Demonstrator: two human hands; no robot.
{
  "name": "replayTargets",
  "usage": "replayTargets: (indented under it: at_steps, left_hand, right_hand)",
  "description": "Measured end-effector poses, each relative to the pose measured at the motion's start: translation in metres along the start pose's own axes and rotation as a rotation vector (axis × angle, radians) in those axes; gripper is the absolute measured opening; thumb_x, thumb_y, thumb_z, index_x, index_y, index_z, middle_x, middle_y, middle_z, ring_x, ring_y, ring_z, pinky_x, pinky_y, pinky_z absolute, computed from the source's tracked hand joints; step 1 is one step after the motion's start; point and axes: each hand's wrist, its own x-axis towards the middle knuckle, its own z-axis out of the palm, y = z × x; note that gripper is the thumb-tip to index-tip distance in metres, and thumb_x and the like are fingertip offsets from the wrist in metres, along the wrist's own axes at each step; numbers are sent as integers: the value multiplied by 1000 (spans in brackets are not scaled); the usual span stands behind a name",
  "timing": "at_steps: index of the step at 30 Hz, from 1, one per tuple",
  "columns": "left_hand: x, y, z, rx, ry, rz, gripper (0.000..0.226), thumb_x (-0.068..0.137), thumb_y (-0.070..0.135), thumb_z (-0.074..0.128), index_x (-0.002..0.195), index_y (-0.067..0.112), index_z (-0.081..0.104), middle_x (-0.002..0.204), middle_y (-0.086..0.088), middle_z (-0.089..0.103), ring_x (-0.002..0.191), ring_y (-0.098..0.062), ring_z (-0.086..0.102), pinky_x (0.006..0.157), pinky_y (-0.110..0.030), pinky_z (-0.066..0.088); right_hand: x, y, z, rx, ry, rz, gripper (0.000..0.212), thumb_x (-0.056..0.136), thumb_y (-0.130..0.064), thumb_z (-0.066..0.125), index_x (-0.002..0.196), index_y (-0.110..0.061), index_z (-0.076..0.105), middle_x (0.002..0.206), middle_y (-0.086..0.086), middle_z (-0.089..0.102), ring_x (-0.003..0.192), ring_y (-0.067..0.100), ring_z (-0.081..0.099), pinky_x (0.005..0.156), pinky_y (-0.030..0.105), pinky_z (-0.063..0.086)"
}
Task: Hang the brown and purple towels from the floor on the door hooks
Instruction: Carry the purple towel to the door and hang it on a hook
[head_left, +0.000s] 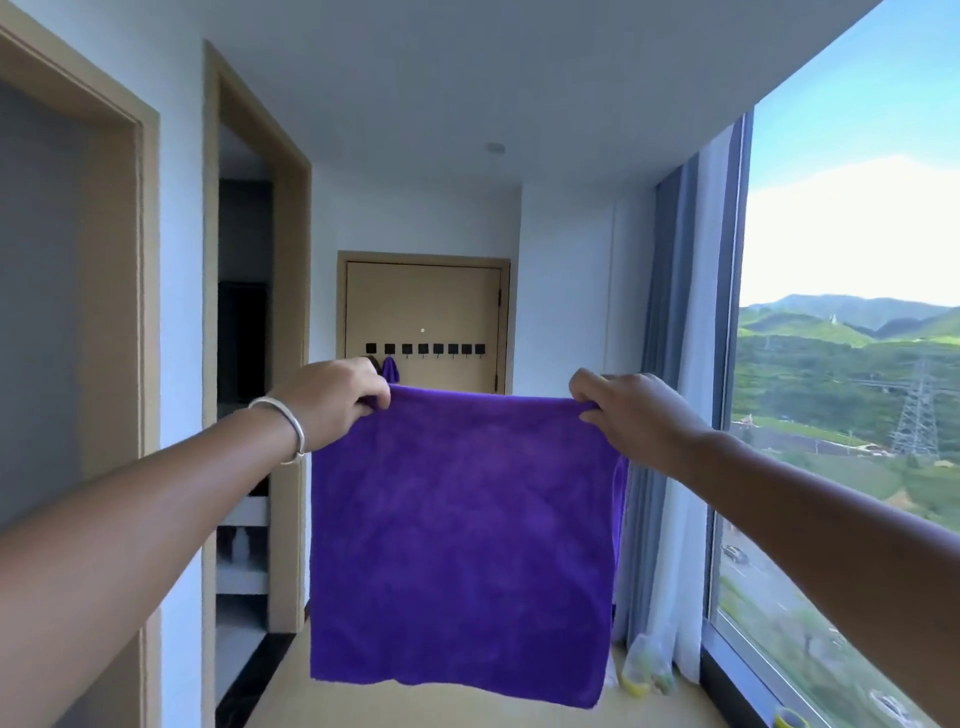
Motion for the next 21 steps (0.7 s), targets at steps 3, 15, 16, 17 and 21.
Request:
replayTargets:
  at_steps: [3, 15, 16, 17, 21]
  left_hand:
    - [7, -13, -14, 33, 62, -3, 16, 89, 11, 61, 91, 25, 67, 93, 11, 54, 86, -15, 53, 77, -33, 45]
    - [0, -65, 22, 146, 91, -16, 23, 96, 15, 49, 96, 31, 66, 99, 14, 58, 90, -9, 52, 75, -30, 46]
    - [2, -70, 28, 140, 87, -23, 22, 96, 16, 50, 96, 31, 66, 98, 13, 58, 89, -9, 53, 75, -29, 46]
    - [4, -74, 34, 136, 85, -29, 21, 96, 16, 51, 96, 30, 66, 98, 13, 58, 88, -9, 53, 74, -29, 47]
    - [20, -89, 61, 154, 87, -46, 18, 95, 16, 53, 96, 29, 66, 97, 13, 58, 84, -9, 55, 73, -28, 49]
  right_hand:
    - [18, -6, -9, -113, 58, -44, 15, 90, -6, 49, 90, -21, 46, 72, -3, 51, 58, 24, 46, 53, 27, 28]
    - [62, -25, 58, -285, 124, -33, 38, 90, -5, 44, 114, -27, 62, 105, -7, 61, 94, 17, 59, 79, 28, 42]
    - [66, -24, 66, -279, 123, -37, 37, 90, -5, 44, 114, -28, 62, 105, -7, 61, 95, 17, 58, 80, 28, 43]
    - [70, -22, 72, -276, 124, -39, 37, 90, -5, 43, 113, -28, 62, 105, -7, 61, 94, 16, 58, 80, 29, 43]
    - [91, -9, 105, -268, 126, -54, 33, 91, -6, 44, 108, -27, 62, 101, -7, 60, 91, 16, 58, 81, 29, 44]
